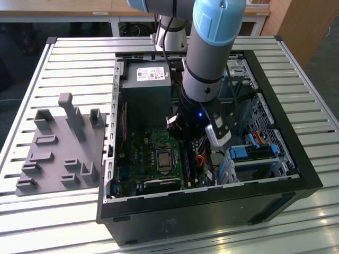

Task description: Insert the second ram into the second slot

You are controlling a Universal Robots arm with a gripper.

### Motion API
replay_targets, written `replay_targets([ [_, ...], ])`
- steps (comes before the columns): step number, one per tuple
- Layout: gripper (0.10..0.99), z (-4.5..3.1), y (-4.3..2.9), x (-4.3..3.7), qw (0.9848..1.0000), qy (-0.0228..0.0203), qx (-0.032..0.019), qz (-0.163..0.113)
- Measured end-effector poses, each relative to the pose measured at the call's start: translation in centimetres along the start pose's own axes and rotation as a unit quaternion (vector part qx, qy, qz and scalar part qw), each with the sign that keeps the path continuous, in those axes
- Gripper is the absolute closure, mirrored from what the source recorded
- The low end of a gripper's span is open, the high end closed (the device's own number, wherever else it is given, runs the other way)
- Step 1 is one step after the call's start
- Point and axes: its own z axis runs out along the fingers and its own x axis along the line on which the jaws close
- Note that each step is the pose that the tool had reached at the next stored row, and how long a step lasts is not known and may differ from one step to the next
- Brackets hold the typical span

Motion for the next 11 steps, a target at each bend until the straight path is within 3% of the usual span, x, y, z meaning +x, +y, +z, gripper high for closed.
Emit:
replay_targets([
  [11,0.949,0.41,-0.02,-0.11,1.0000,0.0034,-0.0001,0.000],
])
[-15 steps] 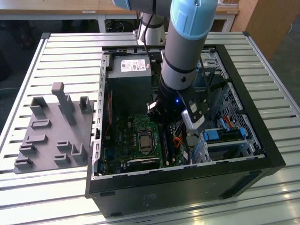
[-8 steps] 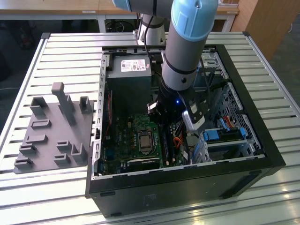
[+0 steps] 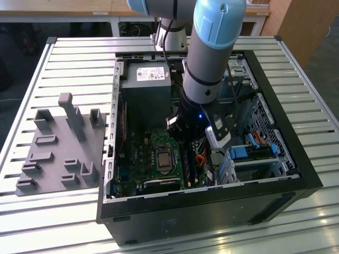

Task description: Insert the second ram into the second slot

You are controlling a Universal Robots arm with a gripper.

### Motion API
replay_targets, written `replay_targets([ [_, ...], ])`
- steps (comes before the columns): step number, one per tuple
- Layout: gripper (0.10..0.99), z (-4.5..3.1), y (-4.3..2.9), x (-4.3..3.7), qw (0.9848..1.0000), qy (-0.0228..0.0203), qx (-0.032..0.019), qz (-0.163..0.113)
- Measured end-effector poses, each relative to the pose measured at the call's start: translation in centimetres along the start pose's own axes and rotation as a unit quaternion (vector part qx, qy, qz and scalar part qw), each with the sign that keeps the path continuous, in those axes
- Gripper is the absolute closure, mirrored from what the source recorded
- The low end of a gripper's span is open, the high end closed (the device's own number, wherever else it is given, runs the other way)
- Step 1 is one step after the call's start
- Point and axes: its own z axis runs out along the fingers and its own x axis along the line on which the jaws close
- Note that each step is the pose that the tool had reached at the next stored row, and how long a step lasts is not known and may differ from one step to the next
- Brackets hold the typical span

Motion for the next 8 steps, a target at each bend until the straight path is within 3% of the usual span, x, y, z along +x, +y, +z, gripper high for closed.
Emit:
replay_targets([
  [8,0.949,0.02,0.00,0.00,1.0000,0.0013,0.0000,0.000],
])
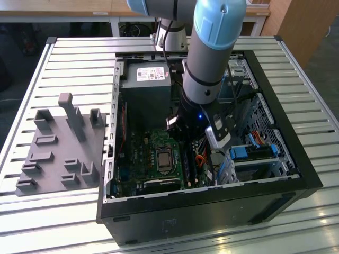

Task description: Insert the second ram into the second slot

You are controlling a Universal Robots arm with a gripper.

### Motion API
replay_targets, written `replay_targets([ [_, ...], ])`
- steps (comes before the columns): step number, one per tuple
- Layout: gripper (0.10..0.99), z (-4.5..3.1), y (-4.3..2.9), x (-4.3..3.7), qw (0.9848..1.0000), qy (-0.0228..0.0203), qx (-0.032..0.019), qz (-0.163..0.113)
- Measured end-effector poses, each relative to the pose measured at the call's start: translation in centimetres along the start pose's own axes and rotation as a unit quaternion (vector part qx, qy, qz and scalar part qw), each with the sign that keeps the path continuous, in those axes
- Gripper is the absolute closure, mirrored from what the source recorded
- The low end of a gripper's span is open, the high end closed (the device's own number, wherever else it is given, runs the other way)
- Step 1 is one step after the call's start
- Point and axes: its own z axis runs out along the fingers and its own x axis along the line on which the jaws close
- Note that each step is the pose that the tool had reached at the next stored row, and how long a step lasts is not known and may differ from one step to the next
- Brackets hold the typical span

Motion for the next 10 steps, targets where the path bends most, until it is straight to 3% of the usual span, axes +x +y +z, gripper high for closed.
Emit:
replay_targets([
  [4,0.949,-0.17,0.01,-0.03,1.0000,0.0001,0.0001,0.000],
  [8,0.949,-0.18,0.00,-0.12,1.0000,0.0004,0.0095,0.001],
  [10,0.949,-0.18,0.01,-0.13,0.9999,0.0005,0.0116,0.001],
])
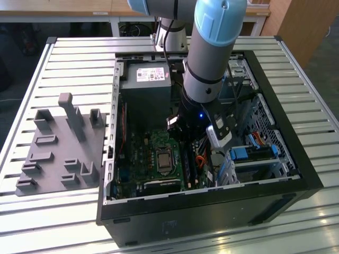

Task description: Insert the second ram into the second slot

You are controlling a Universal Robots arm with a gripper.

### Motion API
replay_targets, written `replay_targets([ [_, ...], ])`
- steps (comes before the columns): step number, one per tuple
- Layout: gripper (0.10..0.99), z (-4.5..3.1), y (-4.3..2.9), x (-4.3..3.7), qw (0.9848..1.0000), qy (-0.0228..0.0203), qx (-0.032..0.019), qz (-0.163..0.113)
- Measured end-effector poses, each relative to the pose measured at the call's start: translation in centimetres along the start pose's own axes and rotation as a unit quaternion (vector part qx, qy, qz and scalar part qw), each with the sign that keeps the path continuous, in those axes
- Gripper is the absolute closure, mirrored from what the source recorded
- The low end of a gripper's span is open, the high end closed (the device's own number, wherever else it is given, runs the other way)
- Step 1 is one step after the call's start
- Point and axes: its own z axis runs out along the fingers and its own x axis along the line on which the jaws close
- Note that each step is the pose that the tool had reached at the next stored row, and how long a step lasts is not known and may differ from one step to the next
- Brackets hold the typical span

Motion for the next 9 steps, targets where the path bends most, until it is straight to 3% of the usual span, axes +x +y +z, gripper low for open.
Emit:
replay_targets([
  [3,0.949,-0.02,-0.01,0.00,1.0000,0.0000,0.0004,0.000],
  [9,0.949,-0.43,0.00,0.03,1.0000,0.0000,-0.0065,0.000],
])
